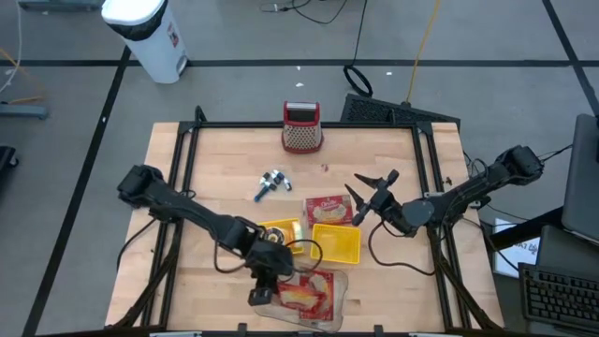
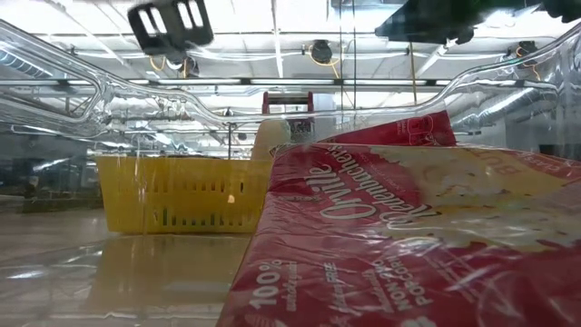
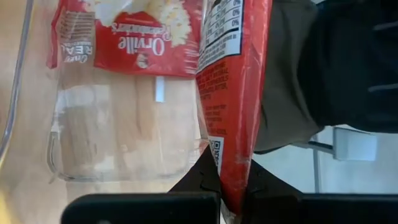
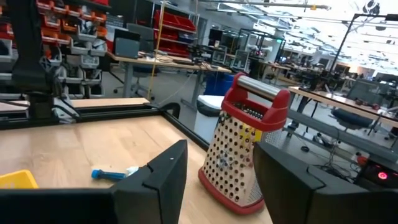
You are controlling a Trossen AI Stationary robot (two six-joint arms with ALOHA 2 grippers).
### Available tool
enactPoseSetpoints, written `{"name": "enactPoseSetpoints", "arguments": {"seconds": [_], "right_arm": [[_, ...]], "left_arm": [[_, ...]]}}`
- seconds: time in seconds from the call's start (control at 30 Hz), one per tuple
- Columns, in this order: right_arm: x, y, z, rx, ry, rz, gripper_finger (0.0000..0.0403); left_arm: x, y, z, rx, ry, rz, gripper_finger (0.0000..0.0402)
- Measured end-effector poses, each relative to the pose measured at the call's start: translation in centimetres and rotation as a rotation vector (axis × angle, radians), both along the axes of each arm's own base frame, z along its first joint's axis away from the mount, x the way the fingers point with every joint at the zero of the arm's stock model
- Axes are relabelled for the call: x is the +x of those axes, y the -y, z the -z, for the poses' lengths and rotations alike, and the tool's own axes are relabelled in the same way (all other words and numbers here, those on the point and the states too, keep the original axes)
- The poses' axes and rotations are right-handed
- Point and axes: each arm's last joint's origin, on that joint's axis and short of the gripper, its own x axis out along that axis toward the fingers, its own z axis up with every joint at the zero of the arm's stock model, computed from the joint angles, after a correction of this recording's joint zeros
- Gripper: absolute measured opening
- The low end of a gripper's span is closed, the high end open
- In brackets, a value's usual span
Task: Pick & Place Food Item
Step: Put the top red popcorn bag into the transparent bin
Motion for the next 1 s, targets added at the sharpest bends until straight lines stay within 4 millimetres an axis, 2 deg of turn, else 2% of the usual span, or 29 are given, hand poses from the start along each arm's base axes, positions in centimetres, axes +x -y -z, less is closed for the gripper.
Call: {"name": "enactPoseSetpoints", "arguments": {"seconds": [0.53, 0.77, 0.87, 1.0], "right_arm": [[0.0, 0.0, 0.0, -0.019, -0.017, 0.001, 0.0171], [0.0, 0.0, 0.0, -0.019, -0.017, 0.001, 0.0171], [0.0, 0.0, 0.0, -0.020, -0.020, 0.001, 0.0171], [0.0, 0.0, 0.0, -0.021, -0.022, 0.002, 0.0171]], "left_arm": [[2.1, -1.3, 4.0, -0.085, -0.222, -0.110, 0.0005], [2.7, -1.6, 4.2, -0.076, -0.210, -0.199, 0.0007], [2.8, -1.6, 4.1, -0.091, -0.210, -0.212, 0.0020], [2.8, -1.6, 4.1, -0.092, -0.216, -0.216, 0.0061]]}}
